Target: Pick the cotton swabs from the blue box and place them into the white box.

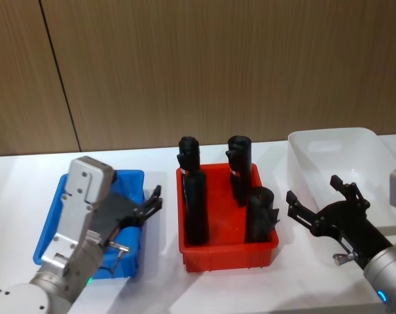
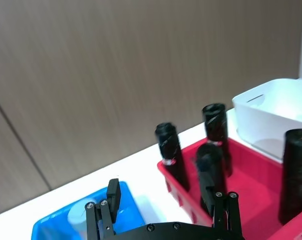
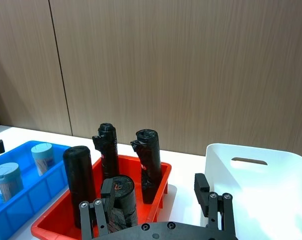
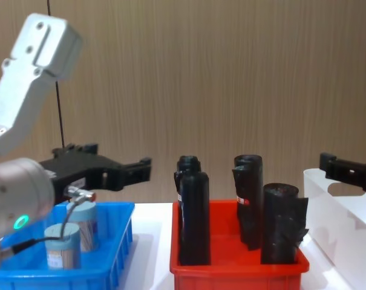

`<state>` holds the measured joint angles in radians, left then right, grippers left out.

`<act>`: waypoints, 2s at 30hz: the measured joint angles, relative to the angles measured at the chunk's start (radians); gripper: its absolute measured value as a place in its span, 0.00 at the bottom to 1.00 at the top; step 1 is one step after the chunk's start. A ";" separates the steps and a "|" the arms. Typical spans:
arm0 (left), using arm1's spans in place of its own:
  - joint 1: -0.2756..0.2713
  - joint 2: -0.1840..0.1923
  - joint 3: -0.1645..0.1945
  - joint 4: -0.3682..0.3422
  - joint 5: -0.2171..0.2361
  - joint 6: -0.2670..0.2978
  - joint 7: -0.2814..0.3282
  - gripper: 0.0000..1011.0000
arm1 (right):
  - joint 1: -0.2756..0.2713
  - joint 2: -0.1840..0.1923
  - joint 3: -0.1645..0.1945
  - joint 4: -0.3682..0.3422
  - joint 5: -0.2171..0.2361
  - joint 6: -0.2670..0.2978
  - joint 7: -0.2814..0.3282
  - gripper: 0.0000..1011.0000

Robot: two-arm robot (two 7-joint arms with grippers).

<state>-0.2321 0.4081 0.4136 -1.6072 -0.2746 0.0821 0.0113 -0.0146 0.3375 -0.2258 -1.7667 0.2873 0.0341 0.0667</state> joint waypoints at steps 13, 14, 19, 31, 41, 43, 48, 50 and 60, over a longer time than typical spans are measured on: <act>0.026 0.040 -0.051 0.005 -0.112 0.076 0.051 0.99 | 0.000 0.000 0.000 0.000 0.000 0.000 0.000 0.99; 0.026 0.040 -0.051 0.005 -0.112 0.076 0.051 0.99 | 0.000 0.000 0.000 0.000 0.000 0.000 0.000 0.99; 0.028 0.042 -0.057 0.009 -0.123 0.082 0.054 0.99 | 0.000 0.000 0.000 0.000 0.000 0.000 0.000 0.99; 0.004 0.021 -0.061 0.062 -0.122 0.073 0.018 0.99 | 0.000 0.000 0.000 0.000 0.000 0.000 0.000 0.99; -0.022 0.006 -0.069 0.112 -0.113 0.068 0.000 0.99 | 0.000 0.000 0.000 0.000 0.000 0.000 0.000 0.99; -0.024 0.004 -0.070 0.116 -0.112 0.068 -0.001 0.99 | 0.000 0.000 0.000 0.000 0.000 0.000 0.000 0.99; -0.028 0.002 -0.075 0.127 -0.108 0.072 -0.002 0.99 | 0.000 0.000 0.000 0.000 0.000 0.000 0.000 0.99; -0.028 0.002 -0.077 0.131 -0.107 0.076 0.000 0.99 | 0.000 0.000 0.000 0.000 0.000 0.000 0.000 0.99; -0.028 0.000 -0.085 0.149 -0.108 0.103 0.021 0.99 | 0.000 0.000 0.000 0.000 0.000 0.000 0.000 0.99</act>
<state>-0.2606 0.4083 0.3284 -1.4584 -0.3821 0.1852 0.0326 -0.0146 0.3375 -0.2258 -1.7668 0.2873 0.0340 0.0668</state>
